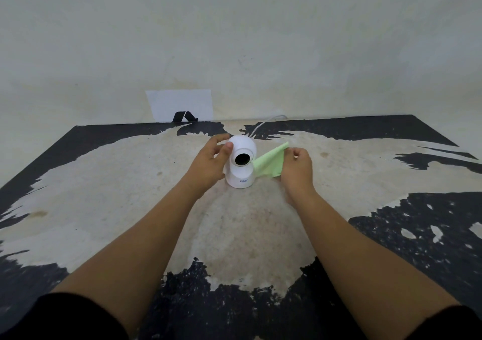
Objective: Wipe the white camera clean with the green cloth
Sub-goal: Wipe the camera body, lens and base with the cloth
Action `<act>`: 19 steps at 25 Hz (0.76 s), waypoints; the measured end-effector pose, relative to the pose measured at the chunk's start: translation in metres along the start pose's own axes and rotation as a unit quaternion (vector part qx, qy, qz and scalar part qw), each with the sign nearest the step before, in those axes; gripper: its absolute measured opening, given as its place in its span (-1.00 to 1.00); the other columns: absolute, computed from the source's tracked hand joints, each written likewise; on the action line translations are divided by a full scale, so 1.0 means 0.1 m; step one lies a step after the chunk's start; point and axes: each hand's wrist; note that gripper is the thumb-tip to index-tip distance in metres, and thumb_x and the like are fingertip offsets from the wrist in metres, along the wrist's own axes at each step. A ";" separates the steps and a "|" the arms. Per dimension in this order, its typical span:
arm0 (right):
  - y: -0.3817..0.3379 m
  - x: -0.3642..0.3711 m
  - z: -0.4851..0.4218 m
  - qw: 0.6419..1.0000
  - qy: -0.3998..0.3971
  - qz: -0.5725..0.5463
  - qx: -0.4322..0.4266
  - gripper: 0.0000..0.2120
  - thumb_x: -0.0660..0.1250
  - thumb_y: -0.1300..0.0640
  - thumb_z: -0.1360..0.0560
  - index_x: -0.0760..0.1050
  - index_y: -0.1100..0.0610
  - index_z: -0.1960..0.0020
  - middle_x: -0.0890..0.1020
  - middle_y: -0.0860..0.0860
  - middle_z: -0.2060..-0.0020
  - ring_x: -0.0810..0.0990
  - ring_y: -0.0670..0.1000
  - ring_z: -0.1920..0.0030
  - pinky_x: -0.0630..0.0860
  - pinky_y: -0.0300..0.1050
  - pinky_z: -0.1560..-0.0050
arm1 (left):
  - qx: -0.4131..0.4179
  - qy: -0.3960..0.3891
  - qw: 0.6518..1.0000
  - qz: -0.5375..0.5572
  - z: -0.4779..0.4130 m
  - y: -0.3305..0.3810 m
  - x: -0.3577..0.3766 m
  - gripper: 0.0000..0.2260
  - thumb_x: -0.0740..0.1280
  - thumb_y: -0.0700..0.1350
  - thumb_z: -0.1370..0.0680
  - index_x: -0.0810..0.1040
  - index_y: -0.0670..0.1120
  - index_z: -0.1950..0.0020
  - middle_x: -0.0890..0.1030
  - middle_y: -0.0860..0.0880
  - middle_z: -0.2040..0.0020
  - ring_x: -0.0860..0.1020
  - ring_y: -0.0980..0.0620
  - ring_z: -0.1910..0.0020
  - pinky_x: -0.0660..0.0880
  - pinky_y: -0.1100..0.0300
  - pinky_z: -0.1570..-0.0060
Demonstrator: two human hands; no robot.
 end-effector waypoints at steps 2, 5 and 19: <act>-0.08 0.04 0.03 1.000 0.011 -0.020 0.015 -0.87 0.10 0.01 -0.56 0.32 -0.10 0.16 0.55 0.02 0.10 0.57 0.09 0.08 0.64 0.16 0.16 | -0.014 -0.013 1.000 0.022 -0.02 0.01 0.00 -0.72 0.21 0.12 -0.56 0.41 0.17 -0.27 0.56 0.00 -0.21 0.53 0.06 -0.16 0.56 0.11 0.15; -0.09 0.22 0.23 0.997 -0.061 0.016 -0.037 -0.83 0.06 -0.07 -0.57 0.39 -0.08 0.07 0.55 -0.05 0.16 0.55 0.04 0.10 0.57 0.14 0.04 | -0.023 -0.019 0.999 0.034 -0.05 0.02 0.00 -0.72 0.21 0.07 -0.58 0.42 0.14 -0.29 0.59 0.05 -0.16 0.54 0.04 -0.16 0.55 0.12 0.15; -0.25 0.35 0.26 0.917 -0.234 0.208 -0.248 -0.60 0.10 0.03 -0.60 0.33 0.05 -0.42 0.34 -0.04 -0.47 0.25 -0.11 -0.45 0.10 -0.37 -0.32 | -0.017 -0.025 0.997 0.067 -0.05 -0.02 -0.01 -0.69 0.22 0.05 -0.59 0.42 0.16 -0.34 0.62 0.08 -0.15 0.59 0.11 -0.11 0.59 0.17 0.11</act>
Point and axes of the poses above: each hand's wrist, its own z-axis away from the middle knuckle, its own x-axis out of the palm, y = z × x
